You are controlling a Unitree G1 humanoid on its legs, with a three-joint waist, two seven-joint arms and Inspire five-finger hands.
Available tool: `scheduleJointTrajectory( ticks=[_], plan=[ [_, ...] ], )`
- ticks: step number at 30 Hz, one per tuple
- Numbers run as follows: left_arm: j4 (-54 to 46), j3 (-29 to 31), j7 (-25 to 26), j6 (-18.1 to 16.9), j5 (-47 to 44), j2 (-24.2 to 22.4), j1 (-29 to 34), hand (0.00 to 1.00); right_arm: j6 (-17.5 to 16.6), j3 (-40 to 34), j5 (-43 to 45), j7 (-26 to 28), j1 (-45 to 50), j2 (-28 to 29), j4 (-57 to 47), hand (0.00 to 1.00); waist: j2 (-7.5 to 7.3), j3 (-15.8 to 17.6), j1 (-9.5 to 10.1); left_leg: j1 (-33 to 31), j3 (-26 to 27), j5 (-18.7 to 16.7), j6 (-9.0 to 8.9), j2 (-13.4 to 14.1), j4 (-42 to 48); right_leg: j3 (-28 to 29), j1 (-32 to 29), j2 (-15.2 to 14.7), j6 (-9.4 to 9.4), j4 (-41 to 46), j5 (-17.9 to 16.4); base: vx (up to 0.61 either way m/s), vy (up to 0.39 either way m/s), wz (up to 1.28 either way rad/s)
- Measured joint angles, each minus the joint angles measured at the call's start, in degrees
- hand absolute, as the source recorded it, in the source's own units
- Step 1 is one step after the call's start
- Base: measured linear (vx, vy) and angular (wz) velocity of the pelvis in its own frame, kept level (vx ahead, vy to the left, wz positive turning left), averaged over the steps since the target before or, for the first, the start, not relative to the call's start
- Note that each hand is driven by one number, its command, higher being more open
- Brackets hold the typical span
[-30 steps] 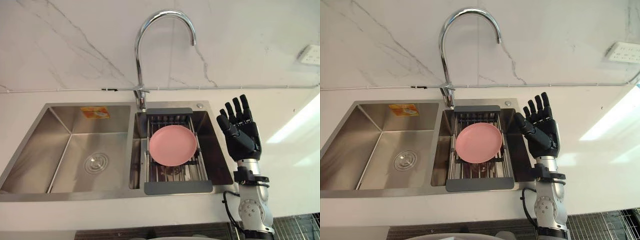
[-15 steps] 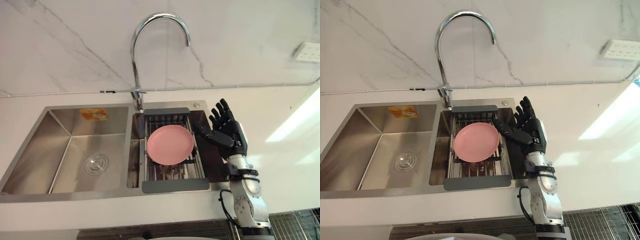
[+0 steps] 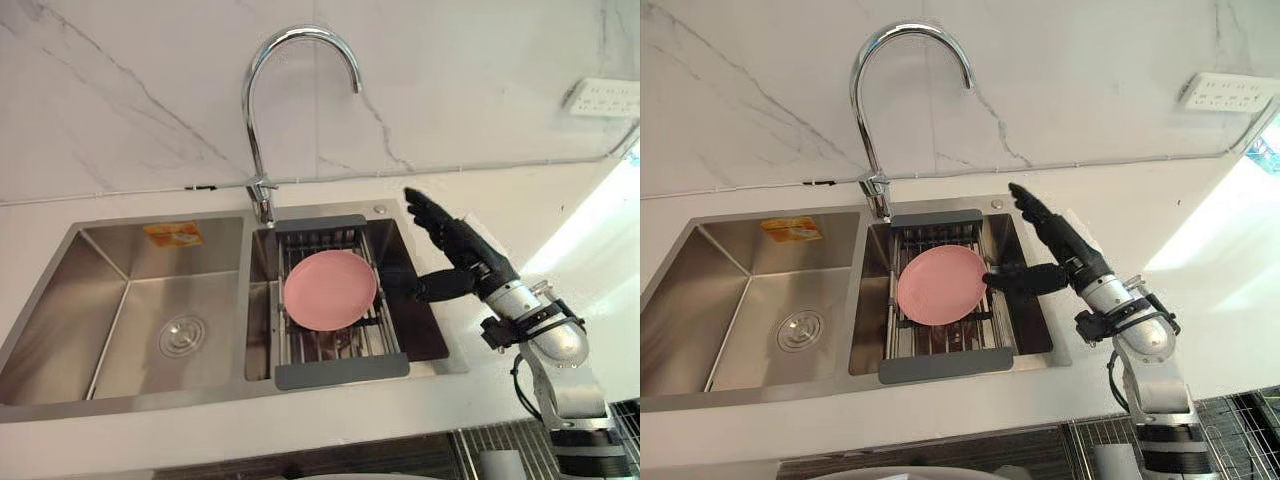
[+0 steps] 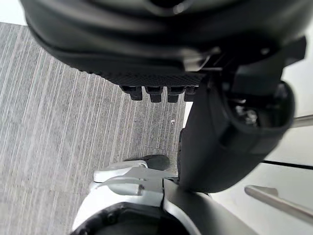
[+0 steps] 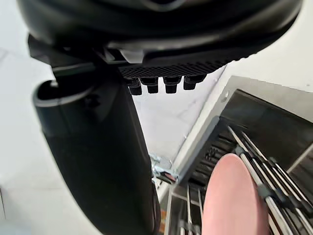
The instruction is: Walk over to the sink, pick up the cup, carry it to the dishwasher, place the cup inside the dishwasher, then close the dishwasher door
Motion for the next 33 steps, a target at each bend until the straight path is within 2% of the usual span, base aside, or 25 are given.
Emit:
scheduleJointTrajectory(
  ticks=[3,10,16,23,33],
  plan=[
    [-0.05,-0.14,-0.42,0.09,0.4,0.24,-0.02,1.0,0.03,1.71,-3.03,2.43,-0.24,-1.06,0.5,1.0,-0.03,-0.02,-0.12,-0.18,0.08,0.22,0.33,0.12,-0.02,-0.01,0.0,0.26,-0.14,-0.6,0.41,-0.02,0.0,-0.01],
    [-0.3,-0.9,-0.75,1.12,-0.17,0.82,-0.15,1.0,-0.71,5.52,-14.98,3.89,-1.51,-2.44,2.92,1.0,-0.1,-0.09,-0.08,-0.38,0.11,0.54,0.63,0.45,-0.04,-0.33,0.24,0.79,-0.32,-1.76,1.31,0.0,0.0,0.0],
    [-0.44,-0.97,-0.75,1.23,-0.31,0.85,-0.09,1.0,-2.63,6.83,-21.93,2.37,-2.78,-2.82,3.69,1.0,-0.14,-0.11,0.0,-0.41,-0.27,0.88,0.68,0.48,-0.06,-1.01,0.76,0.9,-0.41,-2.44,1.74,-0.02,-0.003,0.03],
    [-0.62,-0.97,-0.74,1.34,-1.38,0.93,-0.09,1.0,-5.92,12.02,-30.61,0.6,-5.11,-2.31,3.79,1.0,-0.29,-0.23,0.6,-0.7,-1.47,1.53,1.12,0.48,-0.09,-2.47,1.14,0.94,-0.45,-2.51,1.78,-0.03,-0.004,0.09],
    [-1.43,-0.95,-0.69,2.06,-1.8,0.95,-0.09,1.0,-5.5,14.28,-39.67,-1.17,-7.08,-0.65,5.57,1.0,-0.6,-0.4,2.03,-1.1,-3.36,2.04,1.27,0.3,-0.1,-4.38,1.99,1.02,-0.6,-3.18,1.94,-0.01,-0.003,0.1]
  ],
)
